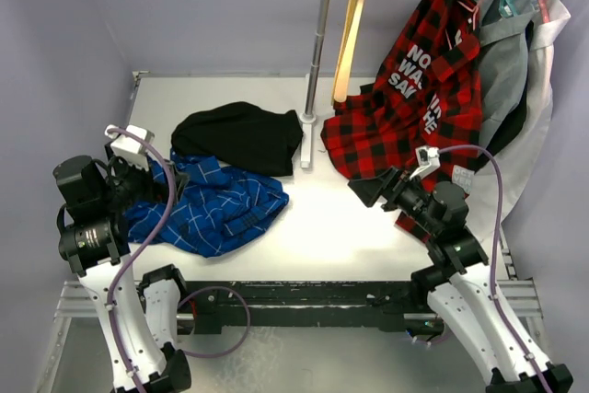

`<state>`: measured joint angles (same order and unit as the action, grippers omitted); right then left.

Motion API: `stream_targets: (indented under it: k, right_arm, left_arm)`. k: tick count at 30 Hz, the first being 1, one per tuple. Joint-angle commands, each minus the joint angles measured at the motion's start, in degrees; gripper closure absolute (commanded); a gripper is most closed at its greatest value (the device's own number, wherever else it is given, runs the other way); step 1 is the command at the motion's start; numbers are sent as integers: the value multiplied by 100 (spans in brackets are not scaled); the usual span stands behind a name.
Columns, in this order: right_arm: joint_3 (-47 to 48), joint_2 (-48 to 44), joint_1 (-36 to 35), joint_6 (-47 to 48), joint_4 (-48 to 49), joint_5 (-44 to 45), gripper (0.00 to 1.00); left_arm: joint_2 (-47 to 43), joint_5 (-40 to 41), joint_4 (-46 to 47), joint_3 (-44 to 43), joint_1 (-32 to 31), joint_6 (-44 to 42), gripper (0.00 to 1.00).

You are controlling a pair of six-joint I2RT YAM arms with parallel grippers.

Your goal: Place the shirt on the hanger

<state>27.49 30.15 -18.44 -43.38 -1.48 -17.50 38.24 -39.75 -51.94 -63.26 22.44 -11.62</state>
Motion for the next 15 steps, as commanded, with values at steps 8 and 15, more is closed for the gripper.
stream_targets:
  k: [8, 15]
  right_arm:
    - [-1438, -2, -15, -1089, 3765, -2516, 0]
    - [-730, 124, -310, 390, 2099, -1714, 0]
  left_arm:
    - [101, -1551, -660, -520, 34, -990, 0]
    - [1820, -1403, -2742, -1895, 33, -3616, 0]
